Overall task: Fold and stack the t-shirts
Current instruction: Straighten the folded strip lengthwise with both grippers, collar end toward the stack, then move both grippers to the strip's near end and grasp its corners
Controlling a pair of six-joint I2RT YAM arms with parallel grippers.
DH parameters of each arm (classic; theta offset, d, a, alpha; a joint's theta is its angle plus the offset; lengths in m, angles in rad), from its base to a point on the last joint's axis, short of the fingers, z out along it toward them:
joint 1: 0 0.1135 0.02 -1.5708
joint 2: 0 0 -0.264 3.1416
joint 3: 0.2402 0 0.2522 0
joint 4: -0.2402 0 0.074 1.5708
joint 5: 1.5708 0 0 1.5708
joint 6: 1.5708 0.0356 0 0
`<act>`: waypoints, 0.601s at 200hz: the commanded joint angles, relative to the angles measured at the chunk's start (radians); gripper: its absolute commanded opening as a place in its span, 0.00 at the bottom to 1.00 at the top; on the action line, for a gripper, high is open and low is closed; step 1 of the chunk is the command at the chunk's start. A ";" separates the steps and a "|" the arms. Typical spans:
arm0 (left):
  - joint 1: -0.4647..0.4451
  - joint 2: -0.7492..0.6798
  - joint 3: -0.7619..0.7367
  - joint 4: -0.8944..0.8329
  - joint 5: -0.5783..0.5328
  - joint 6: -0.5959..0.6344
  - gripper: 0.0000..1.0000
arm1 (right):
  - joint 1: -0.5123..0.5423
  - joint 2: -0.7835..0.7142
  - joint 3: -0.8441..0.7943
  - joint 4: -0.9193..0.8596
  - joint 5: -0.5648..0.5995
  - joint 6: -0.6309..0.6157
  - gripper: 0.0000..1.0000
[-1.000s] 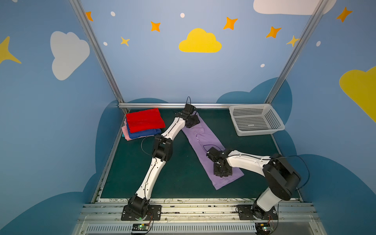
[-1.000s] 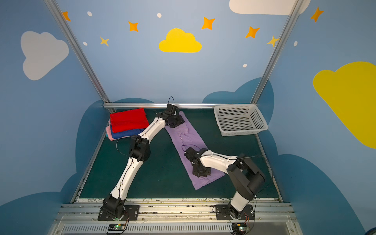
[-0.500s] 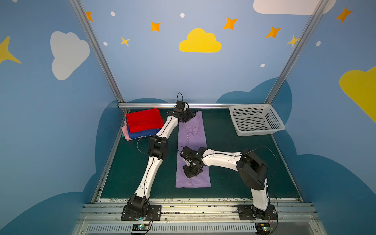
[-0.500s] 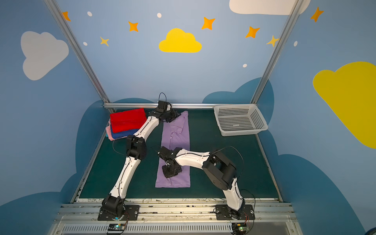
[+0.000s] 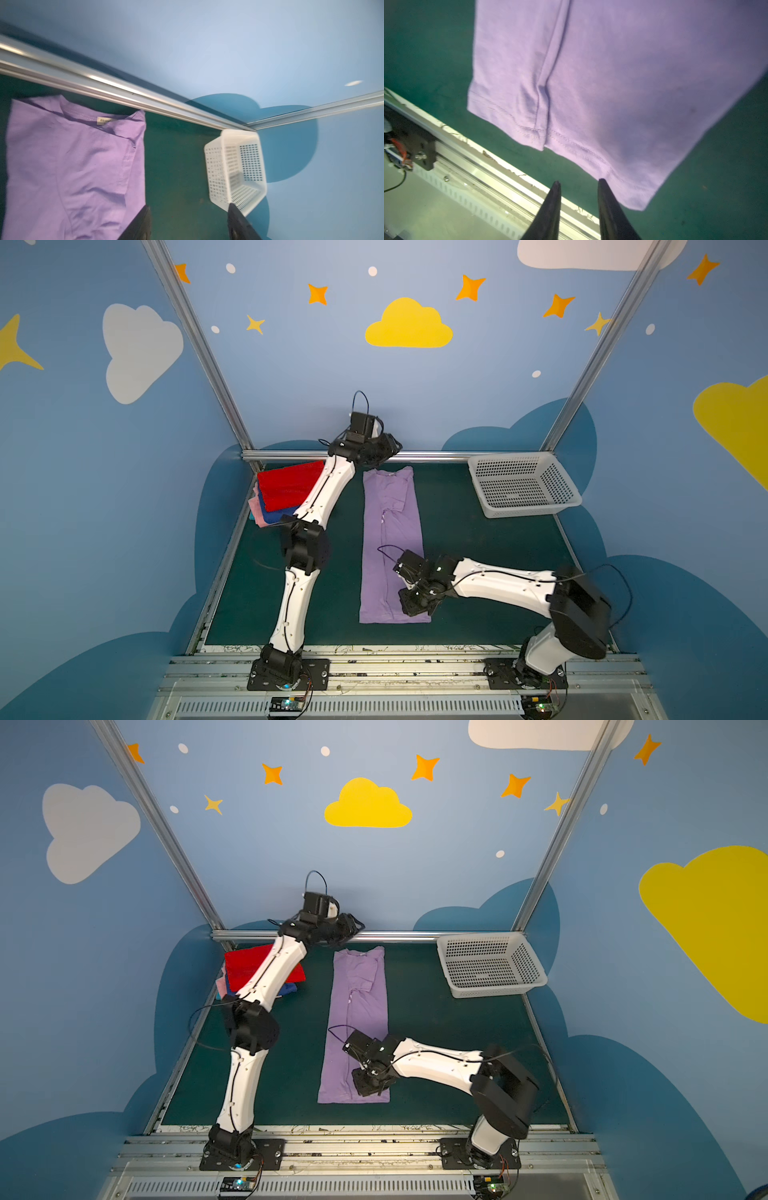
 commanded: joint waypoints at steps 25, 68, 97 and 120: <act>-0.033 -0.677 -0.764 0.061 -0.258 -0.004 0.59 | -0.048 -0.180 -0.034 0.013 0.108 0.005 0.23; -0.041 -1.201 -1.491 0.128 -0.285 -0.129 0.44 | -0.143 -0.187 -0.051 0.027 0.018 0.046 0.05; -0.094 -1.348 -1.796 0.164 -0.178 -0.232 0.39 | -0.209 -0.209 -0.172 0.063 -0.079 0.102 0.04; -0.170 -1.439 -1.925 0.174 -0.163 -0.284 0.51 | -0.226 -0.195 -0.273 0.097 -0.147 0.152 0.03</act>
